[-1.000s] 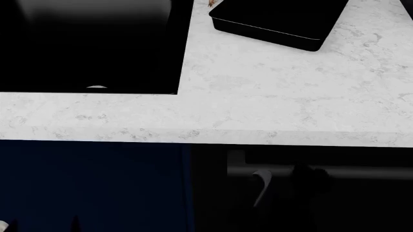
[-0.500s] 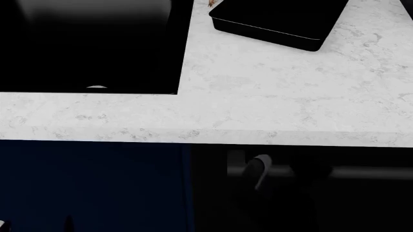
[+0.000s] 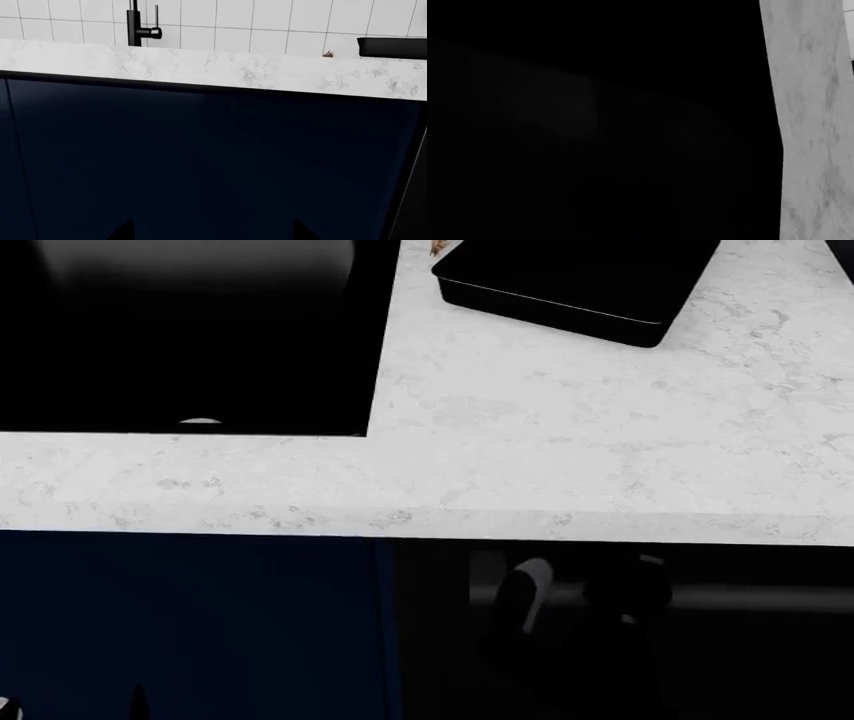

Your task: Open the dishwasher door

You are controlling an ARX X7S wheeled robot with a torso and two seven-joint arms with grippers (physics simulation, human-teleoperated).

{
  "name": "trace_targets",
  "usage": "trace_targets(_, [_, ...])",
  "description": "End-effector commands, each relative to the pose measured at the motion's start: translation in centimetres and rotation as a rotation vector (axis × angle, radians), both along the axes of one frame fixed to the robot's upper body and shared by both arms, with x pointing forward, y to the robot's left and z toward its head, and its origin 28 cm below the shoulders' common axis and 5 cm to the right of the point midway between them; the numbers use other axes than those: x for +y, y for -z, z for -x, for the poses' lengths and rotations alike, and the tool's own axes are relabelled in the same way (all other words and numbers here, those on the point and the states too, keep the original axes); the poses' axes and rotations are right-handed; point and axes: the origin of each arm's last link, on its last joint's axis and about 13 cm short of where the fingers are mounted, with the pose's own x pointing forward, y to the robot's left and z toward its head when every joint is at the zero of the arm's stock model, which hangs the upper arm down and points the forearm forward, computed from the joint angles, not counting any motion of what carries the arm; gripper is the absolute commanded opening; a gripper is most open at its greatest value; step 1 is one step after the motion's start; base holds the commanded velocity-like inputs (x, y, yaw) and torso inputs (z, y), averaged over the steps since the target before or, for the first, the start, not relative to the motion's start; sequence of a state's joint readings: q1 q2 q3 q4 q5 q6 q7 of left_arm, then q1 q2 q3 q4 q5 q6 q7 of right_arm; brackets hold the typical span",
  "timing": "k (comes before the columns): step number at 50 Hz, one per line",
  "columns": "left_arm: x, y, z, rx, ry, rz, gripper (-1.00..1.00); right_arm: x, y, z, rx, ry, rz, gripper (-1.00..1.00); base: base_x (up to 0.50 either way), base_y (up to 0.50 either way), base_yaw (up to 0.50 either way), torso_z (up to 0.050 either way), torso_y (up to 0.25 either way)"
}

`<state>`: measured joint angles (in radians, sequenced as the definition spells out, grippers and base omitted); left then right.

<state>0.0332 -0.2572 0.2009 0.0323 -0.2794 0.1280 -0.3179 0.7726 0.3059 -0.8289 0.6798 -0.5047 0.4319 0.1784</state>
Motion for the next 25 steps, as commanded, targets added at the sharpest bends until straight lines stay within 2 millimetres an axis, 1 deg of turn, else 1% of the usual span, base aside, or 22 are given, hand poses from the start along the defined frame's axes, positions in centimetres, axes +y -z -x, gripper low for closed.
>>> trace_targets(1, [0.0, 0.0, 0.0, 0.001, 0.002, 0.002, 1.0, 0.4, 0.3, 0.0, 0.101, 0.004, -0.109, -1.0, 0.01, 0.0, 0.0, 0.0, 0.0])
trace_targets(11, [0.0, 0.0, 0.0, 0.0, 0.003, 0.003, 1.0, 0.4, -0.2, 0.3, 0.114, -0.012, -0.095, -1.0, 0.0, 0.0, 0.0, -0.001, -0.002])
trace_targets(19, [-0.1, 0.1, 0.0, -0.001, 0.007, 0.008, 1.0, 0.2, -1.2, 1.5, 0.139, -0.036, -0.069, -1.0, 0.0, 0.0, 0.0, 0.0, -0.001])
trace_targets(25, [-0.1, 0.1, 0.1, -0.003, 0.006, 0.01, 1.0, 0.1, -1.5, 2.0, 0.162, -0.047, -0.059, -1.0, 0.0, 0.0, 0.0, 0.0, 0.0])
